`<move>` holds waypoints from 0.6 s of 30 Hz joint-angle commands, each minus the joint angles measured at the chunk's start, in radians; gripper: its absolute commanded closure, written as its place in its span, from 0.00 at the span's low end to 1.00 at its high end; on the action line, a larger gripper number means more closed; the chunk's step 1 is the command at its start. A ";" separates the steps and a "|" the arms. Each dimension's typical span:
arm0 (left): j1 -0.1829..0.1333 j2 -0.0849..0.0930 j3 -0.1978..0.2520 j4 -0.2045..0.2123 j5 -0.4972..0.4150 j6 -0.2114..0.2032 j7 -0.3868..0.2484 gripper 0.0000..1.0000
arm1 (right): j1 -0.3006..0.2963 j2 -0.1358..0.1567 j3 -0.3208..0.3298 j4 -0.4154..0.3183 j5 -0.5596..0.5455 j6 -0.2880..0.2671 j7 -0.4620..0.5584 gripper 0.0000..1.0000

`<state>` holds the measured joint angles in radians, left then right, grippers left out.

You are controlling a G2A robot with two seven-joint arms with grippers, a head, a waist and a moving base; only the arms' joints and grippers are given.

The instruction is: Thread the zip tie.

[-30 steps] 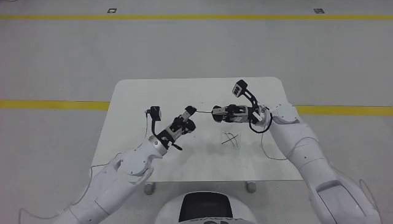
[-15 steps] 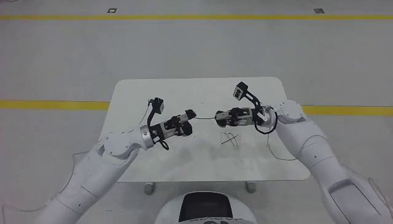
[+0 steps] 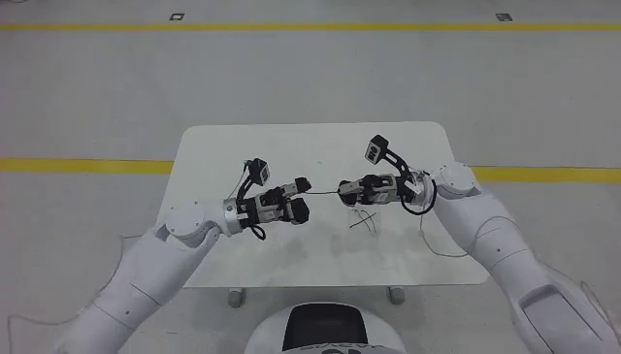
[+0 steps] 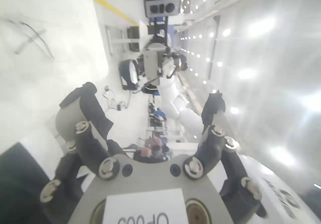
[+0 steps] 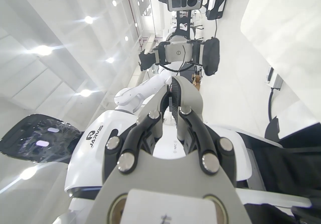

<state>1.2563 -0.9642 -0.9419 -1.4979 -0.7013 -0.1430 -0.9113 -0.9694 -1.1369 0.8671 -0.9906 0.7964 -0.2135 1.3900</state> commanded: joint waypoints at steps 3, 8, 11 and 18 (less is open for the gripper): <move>-0.059 -0.020 0.042 0.069 -0.068 0.015 -0.085 0.00 | 0.013 0.021 -0.046 0.011 0.067 -0.019 0.000 1.00; -0.116 -0.047 0.092 0.134 -0.095 0.011 -0.084 0.00 | 0.038 0.049 -0.130 0.008 0.138 -0.048 0.000 1.00; -0.138 -0.059 0.109 0.167 -0.112 0.009 -0.074 0.00 | 0.055 0.063 -0.178 0.011 0.164 -0.067 0.000 1.00; -0.170 -0.084 0.143 0.220 -0.148 0.007 -0.078 0.00 | 0.105 0.076 -0.292 0.038 0.239 -0.112 0.000 1.00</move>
<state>1.0892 -1.0462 -0.8015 -1.2846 -0.8487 -0.1357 -0.9924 -0.8703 -1.0612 0.5877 -0.9569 1.0275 -0.3198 1.3900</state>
